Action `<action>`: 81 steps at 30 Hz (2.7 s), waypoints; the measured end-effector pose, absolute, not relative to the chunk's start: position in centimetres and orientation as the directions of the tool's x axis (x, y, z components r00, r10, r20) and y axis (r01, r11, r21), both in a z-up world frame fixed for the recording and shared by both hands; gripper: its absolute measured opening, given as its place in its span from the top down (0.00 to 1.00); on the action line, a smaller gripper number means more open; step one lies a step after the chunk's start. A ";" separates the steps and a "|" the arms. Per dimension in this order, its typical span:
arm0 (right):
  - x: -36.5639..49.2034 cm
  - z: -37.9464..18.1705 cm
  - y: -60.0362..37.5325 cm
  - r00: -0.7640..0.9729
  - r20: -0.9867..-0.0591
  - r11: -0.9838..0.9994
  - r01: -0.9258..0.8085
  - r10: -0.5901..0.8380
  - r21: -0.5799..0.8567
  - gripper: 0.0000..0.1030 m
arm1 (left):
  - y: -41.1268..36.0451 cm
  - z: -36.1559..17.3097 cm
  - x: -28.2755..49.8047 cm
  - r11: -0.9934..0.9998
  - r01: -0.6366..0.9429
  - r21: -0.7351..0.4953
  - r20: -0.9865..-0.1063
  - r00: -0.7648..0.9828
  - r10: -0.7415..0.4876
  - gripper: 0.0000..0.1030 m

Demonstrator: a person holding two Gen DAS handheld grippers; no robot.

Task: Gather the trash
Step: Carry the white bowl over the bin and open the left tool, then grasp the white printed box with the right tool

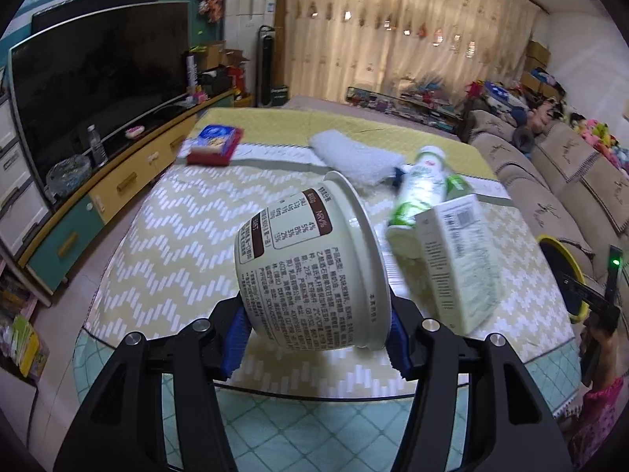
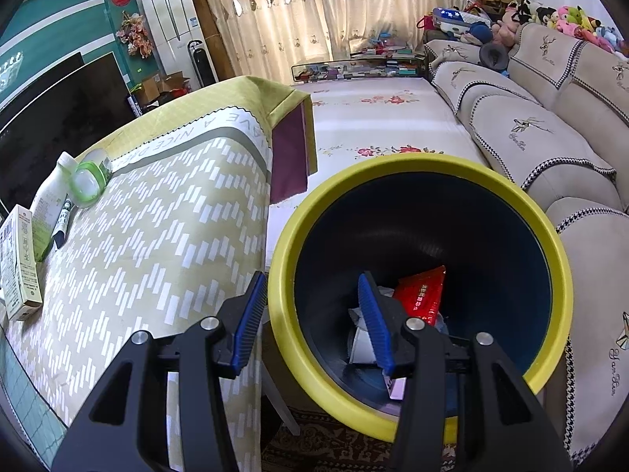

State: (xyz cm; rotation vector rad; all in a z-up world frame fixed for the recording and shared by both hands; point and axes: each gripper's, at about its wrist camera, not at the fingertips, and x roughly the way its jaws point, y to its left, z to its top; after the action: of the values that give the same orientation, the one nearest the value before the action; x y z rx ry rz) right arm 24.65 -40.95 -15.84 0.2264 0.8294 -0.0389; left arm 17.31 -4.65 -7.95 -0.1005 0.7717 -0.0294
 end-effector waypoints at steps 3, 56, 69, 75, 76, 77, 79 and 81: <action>24.3 -15.8 -41.1 0.677 -0.734 0.973 0.130 0.052 0.189 0.55 | -6.5 -7.0 17.4 0.993 0.063 -0.099 -0.682 0.722 -0.114 0.45; 8.9 -14.5 -45.9 0.669 -0.721 0.889 0.424 -0.181 0.170 0.42 | -43.2 -4.9 27.5 0.747 0.649 -0.140 -0.653 0.507 -0.563 0.11; 13.9 -14.0 -37.7 0.677 -0.733 0.966 0.227 -0.066 0.123 0.37 | -19.7 -0.5 19.4 0.905 0.411 -0.110 -0.544 0.738 -0.400 0.05; 16.9 -12.2 -31.2 0.704 -0.708 0.990 0.053 0.056 0.131 0.37 | -10.0 -0.8 17.5 0.973 0.221 -0.064 -0.537 0.815 -0.220 0.05; 17.4 -11.9 -29.9 0.707 -0.704 0.992 0.024 0.071 0.123 0.37 | -8.6 -0.9 17.2 0.980 0.187 -0.061 -0.539 0.821 -0.190 0.05; 18.0 -11.4 -28.5 0.709 -0.699 0.993 -0.014 0.091 0.116 0.37 | -7.2 -1.0 17.0 0.986 0.156 -0.062 -0.538 0.827 -0.164 0.05; 19.1 -10.5 -25.8 0.710 -0.687 0.988 -0.094 0.154 0.125 0.37 | -4.0 -1.3 16.4 0.992 0.095 -0.083 -0.540 0.832 -0.125 0.05; 19.8 -9.6 -23.8 0.707 -0.676 0.978 -0.155 0.208 0.139 0.36 | -1.5 -1.7 16.1 0.994 0.048 -0.098 -0.543 0.834 -0.094 0.05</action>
State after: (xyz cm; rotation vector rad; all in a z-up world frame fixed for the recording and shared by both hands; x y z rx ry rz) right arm 19.84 -23.83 -9.64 0.0739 0.7592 0.2018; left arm 16.05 -1.50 -1.73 -0.0814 0.5793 -0.0754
